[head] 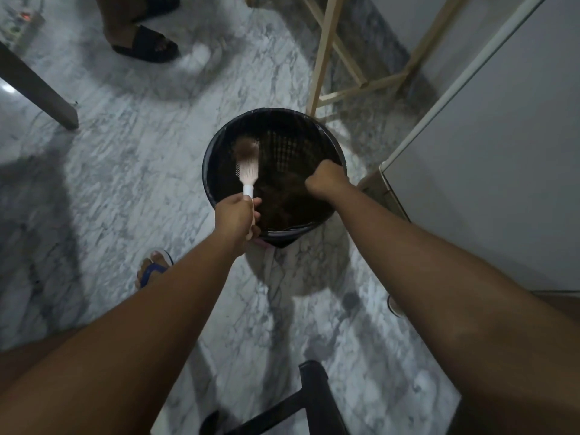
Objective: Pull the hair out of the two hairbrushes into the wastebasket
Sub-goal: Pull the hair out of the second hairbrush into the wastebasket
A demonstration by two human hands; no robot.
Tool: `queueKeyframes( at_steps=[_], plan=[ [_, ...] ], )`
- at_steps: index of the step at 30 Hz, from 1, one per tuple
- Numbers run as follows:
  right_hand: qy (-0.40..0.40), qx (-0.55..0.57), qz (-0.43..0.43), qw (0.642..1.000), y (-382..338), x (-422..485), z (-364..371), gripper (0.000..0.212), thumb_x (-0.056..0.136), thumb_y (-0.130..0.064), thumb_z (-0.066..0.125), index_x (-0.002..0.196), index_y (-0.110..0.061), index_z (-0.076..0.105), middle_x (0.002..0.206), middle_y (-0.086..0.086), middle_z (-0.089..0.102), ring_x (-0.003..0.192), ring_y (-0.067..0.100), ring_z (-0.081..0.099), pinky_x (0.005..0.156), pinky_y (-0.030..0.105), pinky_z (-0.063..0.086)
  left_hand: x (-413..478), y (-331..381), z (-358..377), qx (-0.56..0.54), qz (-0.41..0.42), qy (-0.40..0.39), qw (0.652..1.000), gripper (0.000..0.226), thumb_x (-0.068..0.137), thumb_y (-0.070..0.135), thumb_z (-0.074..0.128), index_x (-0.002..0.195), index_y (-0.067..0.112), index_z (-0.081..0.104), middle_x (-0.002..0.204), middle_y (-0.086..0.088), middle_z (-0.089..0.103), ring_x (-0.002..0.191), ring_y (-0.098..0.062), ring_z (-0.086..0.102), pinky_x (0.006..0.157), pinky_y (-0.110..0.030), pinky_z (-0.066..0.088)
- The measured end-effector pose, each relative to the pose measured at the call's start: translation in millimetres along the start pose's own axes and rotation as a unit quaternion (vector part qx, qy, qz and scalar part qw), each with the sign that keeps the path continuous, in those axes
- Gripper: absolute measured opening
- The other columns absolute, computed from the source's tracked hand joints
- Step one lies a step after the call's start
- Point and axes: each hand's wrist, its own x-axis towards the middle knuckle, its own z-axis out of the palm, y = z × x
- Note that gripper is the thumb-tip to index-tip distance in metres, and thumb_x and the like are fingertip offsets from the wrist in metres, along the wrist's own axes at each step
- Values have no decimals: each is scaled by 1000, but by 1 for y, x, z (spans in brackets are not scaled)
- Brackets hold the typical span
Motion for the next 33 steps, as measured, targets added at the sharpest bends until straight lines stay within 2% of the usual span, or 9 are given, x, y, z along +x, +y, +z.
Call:
queueKeyframes(
  at_steps=[3,6,10,13,17,22,25,28,33],
  plan=[
    [57,99,-96,989,-9,-8,13,58,94,-44,44,143,-12,45,145,16,50,133,37,47,111,52,39,-3,0,-1,14,31,-20,999,20,104,17,44,113,12,62,99,-2,68,63,-12,49,42,-21,32],
    [29,217,-166,962,-23,-14,22,66,99,-55,42,153,-17,34,155,9,43,141,25,42,118,39,33,-3,-3,-4,35,49,-40,997,23,103,17,47,119,15,63,103,0,71,63,-11,51,43,-21,35],
    [-7,199,-206,958,-30,-13,38,51,95,-55,51,105,-11,72,97,5,74,91,16,68,87,35,53,-5,-5,-3,42,57,-50,996,24,103,18,47,120,16,65,101,1,71,63,-11,52,45,-22,36],
    [57,198,-214,955,-24,-10,41,39,99,-37,56,81,-7,74,66,-3,68,63,5,61,65,21,44,-4,-4,-2,36,57,-41,997,23,103,17,47,117,15,65,98,0,70,61,-11,50,45,-22,35],
    [141,216,-233,938,-15,-11,33,31,99,-27,57,80,-8,71,65,0,65,60,6,58,59,12,41,-2,-5,-2,39,50,-20,998,21,104,17,45,110,13,64,95,-3,67,61,-11,49,43,-21,35],
    [337,273,-274,859,-12,-15,15,30,99,-23,56,77,-6,66,64,-4,59,61,12,57,58,23,42,-1,-3,8,4,0,10,1000,24,103,14,43,111,7,64,90,-3,62,59,-9,48,43,-20,33],
    [377,295,-267,836,-14,-14,14,28,100,-21,55,80,-5,67,67,-8,58,64,12,58,59,27,45,0,0,13,-8,-24,16,1000,23,101,12,42,101,12,65,91,-3,62,58,-9,48,43,-19,32],
    [418,325,-239,814,-12,-15,14,32,100,-26,51,82,-5,68,68,-4,61,64,15,60,58,32,48,2,1,16,-32,-48,17,998,30,98,10,41,117,5,64,87,-3,61,58,-9,48,41,-17,33],
    [446,390,-142,793,-15,-21,11,28,102,-22,51,85,-6,67,64,-10,57,57,-3,52,56,10,39,1,7,18,-56,-78,23,995,31,98,12,41,114,2,66,81,-3,58,57,-10,46,39,-15,33]
  ],
)
